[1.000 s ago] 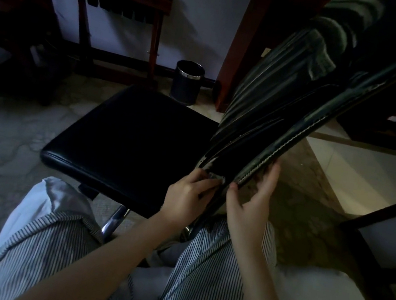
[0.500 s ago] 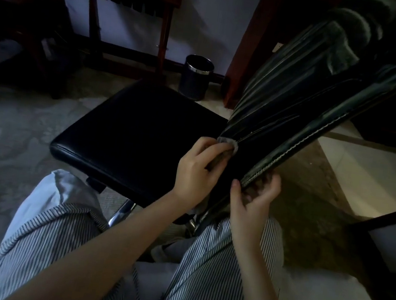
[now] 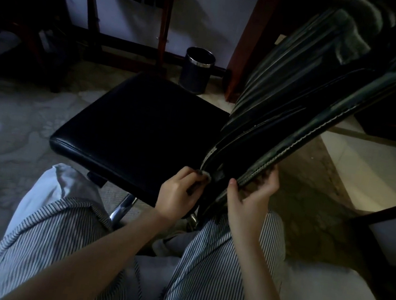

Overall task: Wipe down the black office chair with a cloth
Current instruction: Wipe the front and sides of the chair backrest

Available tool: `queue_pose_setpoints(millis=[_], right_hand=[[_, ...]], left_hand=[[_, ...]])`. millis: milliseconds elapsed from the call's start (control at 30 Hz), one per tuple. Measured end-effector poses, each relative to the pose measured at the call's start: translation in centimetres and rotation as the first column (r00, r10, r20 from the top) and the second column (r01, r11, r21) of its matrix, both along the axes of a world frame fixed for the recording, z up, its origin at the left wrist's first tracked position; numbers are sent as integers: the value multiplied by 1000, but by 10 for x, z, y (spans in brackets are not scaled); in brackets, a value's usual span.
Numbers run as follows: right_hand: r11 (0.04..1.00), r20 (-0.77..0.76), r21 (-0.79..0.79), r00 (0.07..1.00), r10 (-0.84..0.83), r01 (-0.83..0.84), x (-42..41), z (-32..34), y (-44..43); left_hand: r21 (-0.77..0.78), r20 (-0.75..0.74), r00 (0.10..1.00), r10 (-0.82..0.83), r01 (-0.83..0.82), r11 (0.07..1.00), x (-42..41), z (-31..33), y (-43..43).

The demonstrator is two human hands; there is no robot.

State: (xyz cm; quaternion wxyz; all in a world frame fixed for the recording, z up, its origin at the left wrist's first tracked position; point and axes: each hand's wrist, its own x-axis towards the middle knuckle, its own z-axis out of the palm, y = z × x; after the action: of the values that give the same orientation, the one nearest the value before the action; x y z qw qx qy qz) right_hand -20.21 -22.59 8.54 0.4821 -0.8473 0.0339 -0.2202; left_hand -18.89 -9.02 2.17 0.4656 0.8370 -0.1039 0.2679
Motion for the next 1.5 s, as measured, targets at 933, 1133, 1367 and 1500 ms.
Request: queue_pose_setpoints(millis=[933,1133,1367,1500], right_hand=[[1000,38,-27,999,-10,11,4,-8,2],[999,58,-20,998,31,-29,0,-5,0],[1000,117,6,993,10,-11,1,-8,6],[1000,113,0,993,22,-22,1,-10,3]], left_hand=[[-269,-386,913,130,-246,931,8,-28,-2],[-309,-31,991,129,-132,942,11,18,-6],[48,408,913,-33,14,999,27,58,-19],[163,488,872,-28,-59,985,33,38,-16]])
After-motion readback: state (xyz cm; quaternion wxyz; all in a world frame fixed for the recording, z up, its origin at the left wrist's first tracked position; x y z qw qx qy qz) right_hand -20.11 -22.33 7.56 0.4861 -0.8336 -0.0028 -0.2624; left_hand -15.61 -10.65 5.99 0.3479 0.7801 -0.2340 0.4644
